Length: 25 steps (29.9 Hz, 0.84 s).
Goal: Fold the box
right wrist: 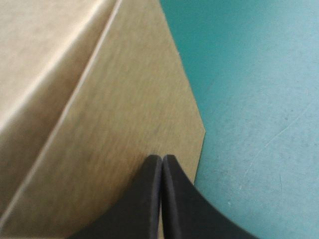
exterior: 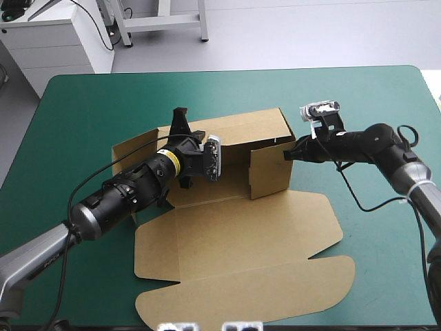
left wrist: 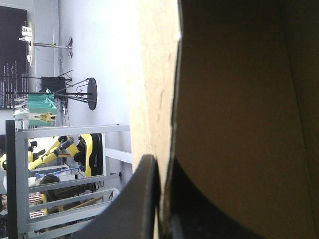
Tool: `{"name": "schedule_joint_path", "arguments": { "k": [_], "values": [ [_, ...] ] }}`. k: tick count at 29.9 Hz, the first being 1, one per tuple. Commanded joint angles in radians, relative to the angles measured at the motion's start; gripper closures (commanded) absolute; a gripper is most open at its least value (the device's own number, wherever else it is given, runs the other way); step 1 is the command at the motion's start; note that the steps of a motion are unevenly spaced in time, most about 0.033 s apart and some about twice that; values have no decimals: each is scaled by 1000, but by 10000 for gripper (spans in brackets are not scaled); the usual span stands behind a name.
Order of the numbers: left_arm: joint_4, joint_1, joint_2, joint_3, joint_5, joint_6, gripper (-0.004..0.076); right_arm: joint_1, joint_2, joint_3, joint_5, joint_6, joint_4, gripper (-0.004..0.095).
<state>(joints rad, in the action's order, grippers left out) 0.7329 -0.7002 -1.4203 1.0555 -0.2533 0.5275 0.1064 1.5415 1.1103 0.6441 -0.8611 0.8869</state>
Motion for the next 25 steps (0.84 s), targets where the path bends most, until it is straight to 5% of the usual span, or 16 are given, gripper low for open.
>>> {"name": "schedule_joint_path", "arguments": {
  "k": [1, 6, 13, 25],
  "values": [
    [-23, -12, 22, 17, 31, -1, 732, -6, -77, -59, -46, -198, 153, 924],
    [-23, -12, 22, 17, 31, -1, 732, -6, -103, -88, -28, -285, 136, 844],
    [-23, -12, 22, 17, 36, 3, 732, -24, -135, -90, 55, -275, 62, 322],
    [-17, -12, 22, 17, 52, 3, 732, -24, -118, -92, 73, -320, 132, 289]
  ]
}}
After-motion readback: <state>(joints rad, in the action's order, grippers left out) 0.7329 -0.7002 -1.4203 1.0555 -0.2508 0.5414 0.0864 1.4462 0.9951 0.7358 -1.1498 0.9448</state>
